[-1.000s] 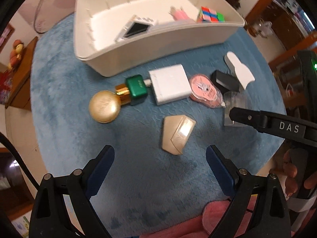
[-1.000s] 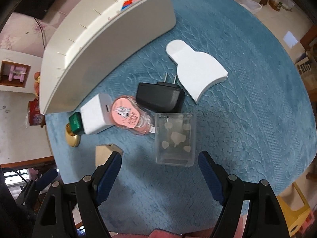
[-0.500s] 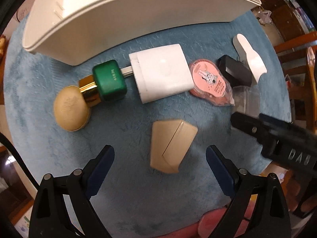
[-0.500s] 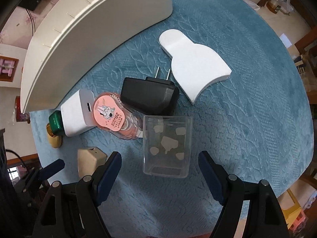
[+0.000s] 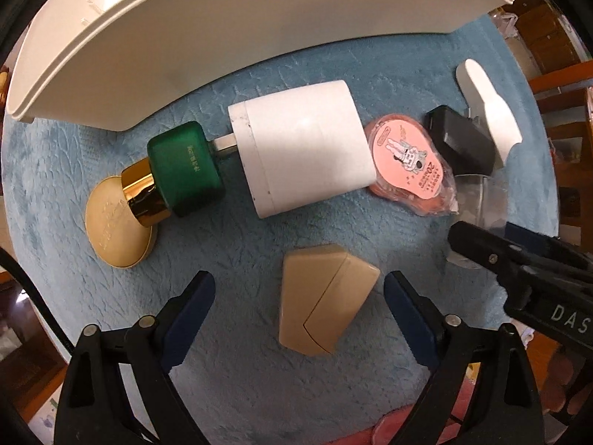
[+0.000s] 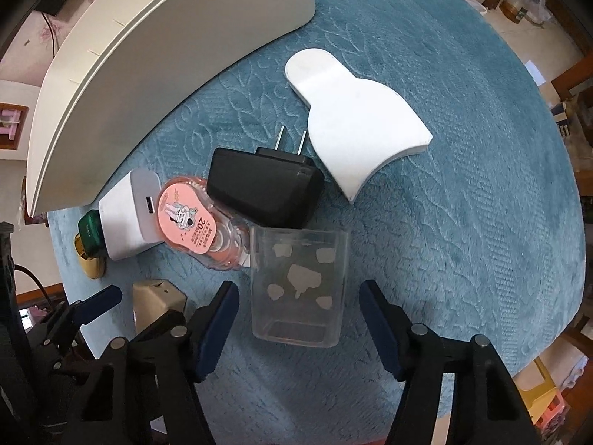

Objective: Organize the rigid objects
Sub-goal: 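Grasp the beige wedge block with the left tool while the right tool grasps the clear cup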

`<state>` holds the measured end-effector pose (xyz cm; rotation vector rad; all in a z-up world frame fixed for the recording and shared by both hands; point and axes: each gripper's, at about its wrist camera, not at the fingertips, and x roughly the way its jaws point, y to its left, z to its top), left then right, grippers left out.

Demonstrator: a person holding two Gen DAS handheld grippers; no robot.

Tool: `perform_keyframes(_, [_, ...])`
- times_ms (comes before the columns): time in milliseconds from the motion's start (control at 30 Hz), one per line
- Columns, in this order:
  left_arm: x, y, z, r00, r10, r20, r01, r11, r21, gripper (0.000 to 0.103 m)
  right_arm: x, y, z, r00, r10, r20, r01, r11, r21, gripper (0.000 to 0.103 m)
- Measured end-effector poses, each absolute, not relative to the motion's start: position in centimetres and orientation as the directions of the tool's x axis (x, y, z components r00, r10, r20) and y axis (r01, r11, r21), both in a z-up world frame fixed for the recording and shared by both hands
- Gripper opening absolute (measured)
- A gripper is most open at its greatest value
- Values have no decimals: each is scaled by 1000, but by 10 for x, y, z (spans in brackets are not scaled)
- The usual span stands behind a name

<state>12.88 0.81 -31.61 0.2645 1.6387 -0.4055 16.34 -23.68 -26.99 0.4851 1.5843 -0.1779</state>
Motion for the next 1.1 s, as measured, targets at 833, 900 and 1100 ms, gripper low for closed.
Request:
perform_keyframes(833, [135,10,-325,-101,-17,-995,338,940,-51,50,168,-251,-267,-77,205,-976,324,931,170,50])
perform_keyframes(900, [130,11,-325,-104,-19,-994,321,946,-52,50,169,-246,-265,-90,196,-976,301,940,161,50])
perform_keyframes(1100, [116,18,-314,-90,-19,-996,259,965,-42,50,161,-233,-255,-136,163,-977,205,970,133,50])
